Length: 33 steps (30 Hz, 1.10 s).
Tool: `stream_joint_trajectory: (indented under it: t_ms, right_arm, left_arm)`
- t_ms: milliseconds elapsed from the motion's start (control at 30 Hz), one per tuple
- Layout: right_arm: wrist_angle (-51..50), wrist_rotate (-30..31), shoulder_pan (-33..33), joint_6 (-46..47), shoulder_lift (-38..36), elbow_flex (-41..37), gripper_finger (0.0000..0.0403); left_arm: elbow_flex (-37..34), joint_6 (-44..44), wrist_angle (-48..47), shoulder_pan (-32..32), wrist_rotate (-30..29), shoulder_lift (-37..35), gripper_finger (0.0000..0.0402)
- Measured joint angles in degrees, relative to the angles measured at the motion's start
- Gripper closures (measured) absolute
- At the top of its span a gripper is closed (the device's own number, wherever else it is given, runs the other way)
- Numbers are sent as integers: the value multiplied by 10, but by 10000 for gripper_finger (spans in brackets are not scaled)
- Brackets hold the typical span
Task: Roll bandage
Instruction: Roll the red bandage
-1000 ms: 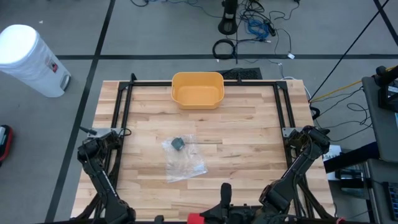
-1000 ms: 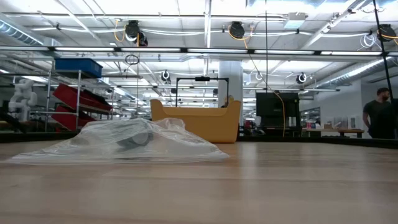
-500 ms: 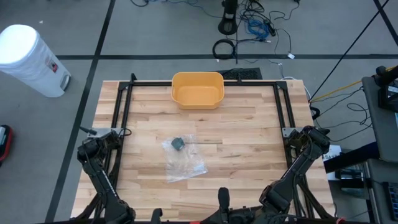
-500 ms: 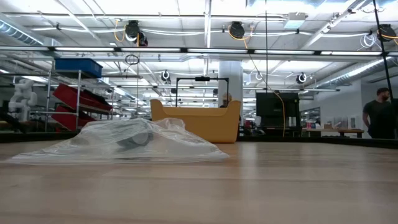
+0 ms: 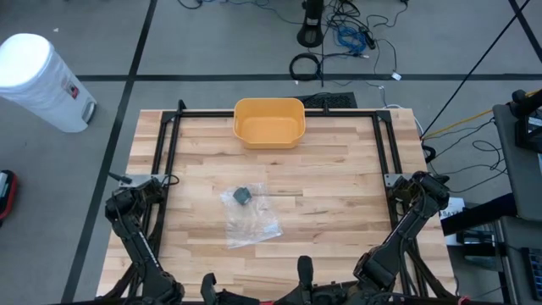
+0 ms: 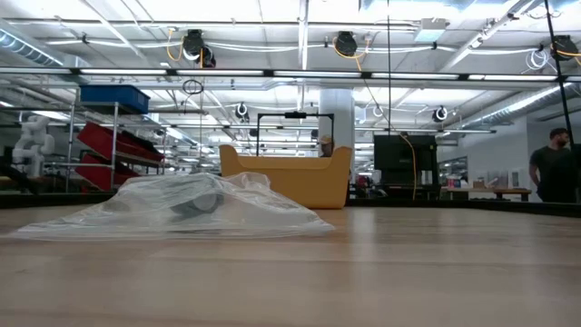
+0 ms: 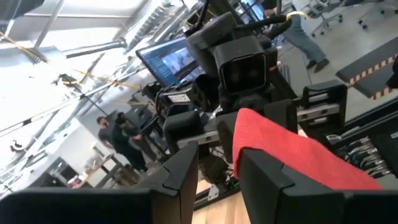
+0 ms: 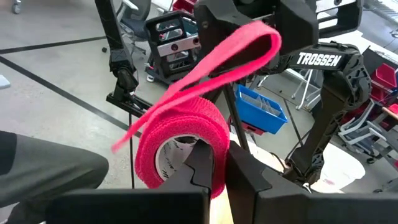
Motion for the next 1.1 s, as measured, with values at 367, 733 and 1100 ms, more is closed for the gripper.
stream_joint_trajectory:
  t_ms: [367,733,1100]
  right_arm:
    - [0,0,1,2,0,0,385]
    - [0,0,5,2,0,0,385]
    - [-3,0,5,4,0,0,385]
  left_arm:
    - [0,0,33,-2,-65,0,289]
    - [0,1,43,-7,-97,0,288]
    - [0,4,40,-20,-98,0,273]
